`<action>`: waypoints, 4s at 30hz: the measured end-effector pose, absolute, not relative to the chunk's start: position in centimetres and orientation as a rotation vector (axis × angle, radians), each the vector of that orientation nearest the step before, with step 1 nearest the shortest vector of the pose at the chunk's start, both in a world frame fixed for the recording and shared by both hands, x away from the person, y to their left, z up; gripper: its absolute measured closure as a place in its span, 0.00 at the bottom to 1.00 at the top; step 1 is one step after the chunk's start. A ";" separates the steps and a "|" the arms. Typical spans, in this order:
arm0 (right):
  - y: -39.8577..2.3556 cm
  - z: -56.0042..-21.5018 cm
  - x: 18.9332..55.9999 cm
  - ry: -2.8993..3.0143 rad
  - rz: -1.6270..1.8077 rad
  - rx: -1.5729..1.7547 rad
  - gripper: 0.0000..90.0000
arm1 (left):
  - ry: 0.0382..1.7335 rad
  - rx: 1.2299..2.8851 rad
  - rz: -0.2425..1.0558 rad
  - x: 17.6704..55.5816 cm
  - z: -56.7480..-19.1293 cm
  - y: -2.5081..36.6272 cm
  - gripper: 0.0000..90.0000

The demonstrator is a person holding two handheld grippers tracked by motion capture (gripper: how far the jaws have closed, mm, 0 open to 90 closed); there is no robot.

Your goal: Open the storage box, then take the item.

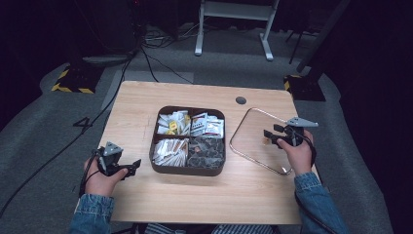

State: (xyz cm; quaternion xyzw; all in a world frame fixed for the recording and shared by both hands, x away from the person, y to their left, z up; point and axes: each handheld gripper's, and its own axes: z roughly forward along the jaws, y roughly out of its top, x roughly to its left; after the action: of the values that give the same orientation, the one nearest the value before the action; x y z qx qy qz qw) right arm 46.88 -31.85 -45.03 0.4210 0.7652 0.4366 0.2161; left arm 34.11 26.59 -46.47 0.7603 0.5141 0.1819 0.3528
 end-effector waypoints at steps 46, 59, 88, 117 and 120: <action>-36.2 -46.7 42.2 1.990 1.238 1.263 0.54 | 1.202 1.838 0.414 38.1 -44.1 20.8 0.64; -37.7 -46.8 40.6 1.967 1.217 1.298 0.53 | 1.201 1.995 0.408 40.1 -45.4 18.3 0.81; -37.2 -47.2 40.9 2.005 1.221 1.273 0.51 | 1.302 2.134 0.494 40.9 -45.9 17.3 0.84; -37.5 -47.5 40.9 2.003 1.222 1.293 0.51 | 1.158 1.832 0.260 39.7 -43.3 19.2 0.99; -37.6 -47.6 40.9 2.000 1.231 1.303 0.51 | 1.136 1.815 0.251 39.5 -42.9 19.1 0.99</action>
State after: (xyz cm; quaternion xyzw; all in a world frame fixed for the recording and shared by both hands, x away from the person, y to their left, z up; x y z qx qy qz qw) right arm 40.90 -37.57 -47.57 0.4728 0.7253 0.4464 0.2260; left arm 39.48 19.08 -42.94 0.7418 0.4641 0.1027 0.4731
